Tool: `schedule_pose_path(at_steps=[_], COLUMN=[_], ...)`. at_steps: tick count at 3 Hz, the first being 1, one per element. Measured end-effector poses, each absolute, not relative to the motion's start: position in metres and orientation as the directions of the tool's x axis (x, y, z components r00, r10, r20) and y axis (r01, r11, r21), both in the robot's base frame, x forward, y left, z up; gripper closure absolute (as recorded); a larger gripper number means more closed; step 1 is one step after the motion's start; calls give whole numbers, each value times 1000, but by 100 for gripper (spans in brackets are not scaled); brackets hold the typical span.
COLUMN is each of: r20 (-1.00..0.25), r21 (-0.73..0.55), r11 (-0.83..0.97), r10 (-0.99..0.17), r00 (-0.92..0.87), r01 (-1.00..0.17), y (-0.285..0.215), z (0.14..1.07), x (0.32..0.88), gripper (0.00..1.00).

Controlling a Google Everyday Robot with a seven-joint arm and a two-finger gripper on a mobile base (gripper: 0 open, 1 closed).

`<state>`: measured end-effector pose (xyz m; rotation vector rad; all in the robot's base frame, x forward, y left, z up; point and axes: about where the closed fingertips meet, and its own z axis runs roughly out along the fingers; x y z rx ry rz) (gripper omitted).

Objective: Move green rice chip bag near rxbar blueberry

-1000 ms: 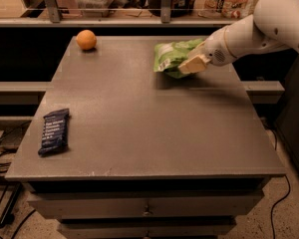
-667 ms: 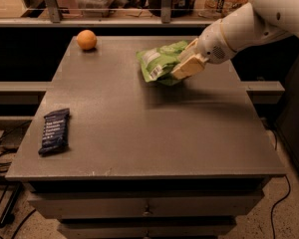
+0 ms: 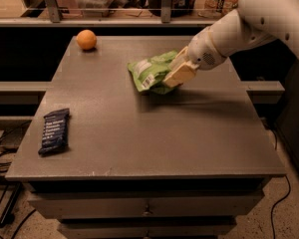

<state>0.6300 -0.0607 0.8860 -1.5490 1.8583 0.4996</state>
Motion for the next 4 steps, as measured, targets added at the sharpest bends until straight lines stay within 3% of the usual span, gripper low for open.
schedule_pose_path(at_steps=[2,3,4], r20=[-709,-716,-740], r21=[-39,-39,-47], r11=[0,-30,-116], r10=[-705,-696,-663], r00=[28,49,113], r01=[-999,-999,-992], y=[17,26,53], z=[859,861,873], x=[561,551,523], gripper=[100,100,84])
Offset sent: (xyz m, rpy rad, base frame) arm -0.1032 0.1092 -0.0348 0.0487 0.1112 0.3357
